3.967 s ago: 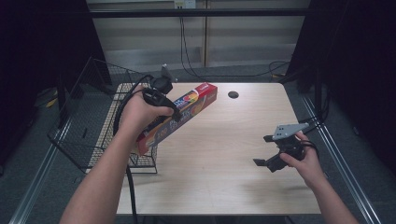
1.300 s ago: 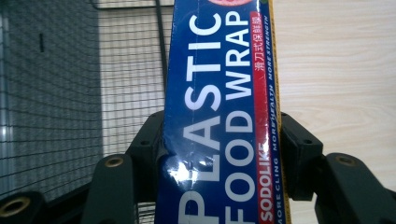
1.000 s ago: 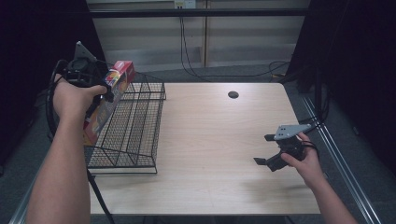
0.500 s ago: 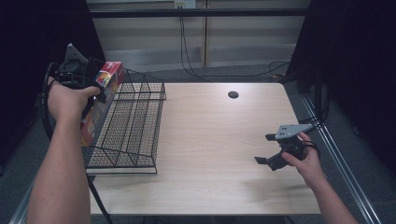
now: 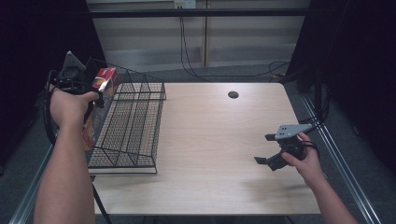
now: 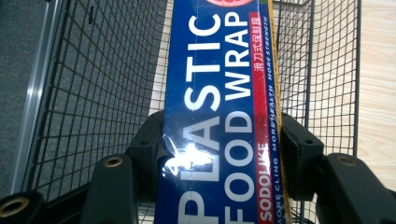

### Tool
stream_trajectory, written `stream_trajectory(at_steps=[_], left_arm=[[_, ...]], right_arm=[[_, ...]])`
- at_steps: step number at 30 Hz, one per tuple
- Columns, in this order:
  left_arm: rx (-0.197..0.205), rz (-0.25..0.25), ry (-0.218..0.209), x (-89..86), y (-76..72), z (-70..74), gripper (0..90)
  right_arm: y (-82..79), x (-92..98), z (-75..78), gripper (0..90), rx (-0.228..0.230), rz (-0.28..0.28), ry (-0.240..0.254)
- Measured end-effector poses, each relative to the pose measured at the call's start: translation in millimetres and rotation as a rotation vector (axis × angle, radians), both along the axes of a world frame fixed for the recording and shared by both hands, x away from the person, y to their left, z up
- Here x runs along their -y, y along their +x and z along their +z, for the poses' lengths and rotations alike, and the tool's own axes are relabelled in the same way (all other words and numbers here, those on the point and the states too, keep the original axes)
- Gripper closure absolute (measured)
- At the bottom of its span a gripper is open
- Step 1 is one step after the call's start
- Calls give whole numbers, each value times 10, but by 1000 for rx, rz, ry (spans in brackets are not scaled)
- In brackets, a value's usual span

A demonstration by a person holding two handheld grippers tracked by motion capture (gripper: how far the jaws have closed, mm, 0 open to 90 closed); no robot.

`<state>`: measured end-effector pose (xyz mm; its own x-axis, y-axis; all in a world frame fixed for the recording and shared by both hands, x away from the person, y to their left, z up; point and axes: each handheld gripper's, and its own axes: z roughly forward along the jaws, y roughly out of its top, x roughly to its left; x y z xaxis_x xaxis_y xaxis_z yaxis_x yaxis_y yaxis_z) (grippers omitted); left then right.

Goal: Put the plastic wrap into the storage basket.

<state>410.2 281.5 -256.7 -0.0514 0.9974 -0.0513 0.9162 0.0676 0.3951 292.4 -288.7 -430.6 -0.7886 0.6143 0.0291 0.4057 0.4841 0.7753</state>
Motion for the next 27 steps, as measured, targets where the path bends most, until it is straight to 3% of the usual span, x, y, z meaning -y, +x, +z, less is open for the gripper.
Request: stream_trajectory(at_steps=[6,15,16,27], left_arm=[[-15,-6,22,-28,-5,-46,436],[-33,-11,9,-30,2,-128,435],[-38,-20,24,-36,4,-133,435],[-52,-24,5,-18,12,-206,432]], right_arm=[[0,-10,-5,9,0,-2,-1],[-4,-16,-6,9,-3,7,2],[-4,-15,-6,9,-4,7,2],[-4,-16,-8,9,-4,7,1]])
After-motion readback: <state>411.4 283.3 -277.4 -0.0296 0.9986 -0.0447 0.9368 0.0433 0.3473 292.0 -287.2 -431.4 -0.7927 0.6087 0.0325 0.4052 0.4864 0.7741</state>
